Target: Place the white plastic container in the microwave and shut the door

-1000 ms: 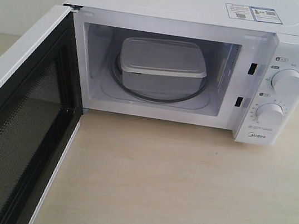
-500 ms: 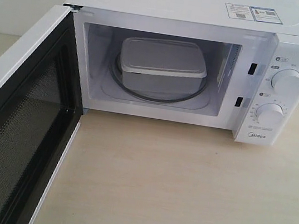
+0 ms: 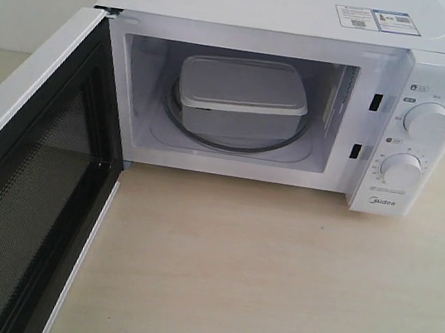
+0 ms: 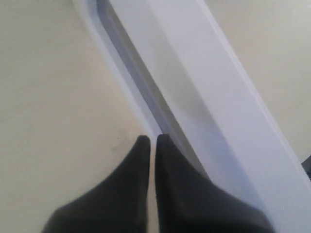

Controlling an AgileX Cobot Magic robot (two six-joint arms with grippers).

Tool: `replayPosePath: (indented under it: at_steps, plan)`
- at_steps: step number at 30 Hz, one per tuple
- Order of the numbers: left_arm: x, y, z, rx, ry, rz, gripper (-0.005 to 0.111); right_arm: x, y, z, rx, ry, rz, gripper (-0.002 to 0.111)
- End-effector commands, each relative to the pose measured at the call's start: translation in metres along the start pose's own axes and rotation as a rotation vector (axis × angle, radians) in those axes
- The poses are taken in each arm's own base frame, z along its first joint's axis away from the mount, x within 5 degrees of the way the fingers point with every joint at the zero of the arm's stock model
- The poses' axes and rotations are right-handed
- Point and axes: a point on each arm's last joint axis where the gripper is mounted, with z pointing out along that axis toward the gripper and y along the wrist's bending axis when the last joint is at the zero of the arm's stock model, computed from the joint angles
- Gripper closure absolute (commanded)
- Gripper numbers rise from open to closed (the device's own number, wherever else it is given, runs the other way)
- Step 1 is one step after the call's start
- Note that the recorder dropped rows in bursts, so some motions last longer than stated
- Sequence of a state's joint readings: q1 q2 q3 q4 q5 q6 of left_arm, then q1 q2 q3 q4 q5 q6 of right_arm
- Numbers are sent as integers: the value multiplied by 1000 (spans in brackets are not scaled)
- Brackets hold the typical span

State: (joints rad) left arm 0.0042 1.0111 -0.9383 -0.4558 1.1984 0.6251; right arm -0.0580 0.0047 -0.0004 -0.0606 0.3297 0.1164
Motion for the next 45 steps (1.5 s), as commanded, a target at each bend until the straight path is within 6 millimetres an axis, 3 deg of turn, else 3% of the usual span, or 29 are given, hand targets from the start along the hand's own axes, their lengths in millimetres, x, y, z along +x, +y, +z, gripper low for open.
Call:
replayPosePath:
  at_steps: [1, 8, 18, 31, 40, 45]
  plan:
    - [-1, -4, 14, 68, -80, 65, 102, 0, 0, 0, 3, -8, 2, 108]
    - [7, -13, 36, 97, -89, 126, 102, 0, 0, 0, 3, -8, 2, 108]
    - [-22, -51, 42, 284, -368, 232, 102, 0, 0, 0, 3, -8, 2, 108]
    - [-47, -66, 93, 394, -393, 199, 102, 0, 0, 0, 2, -7, 5, 108]
    - [-52, -66, 94, 396, -422, 208, 102, 0, 0, 0, 2, -7, 5, 108]
    - [-53, -67, 80, 368, -484, 209, 102, 0, 0, 0, 2, -7, 5, 108]
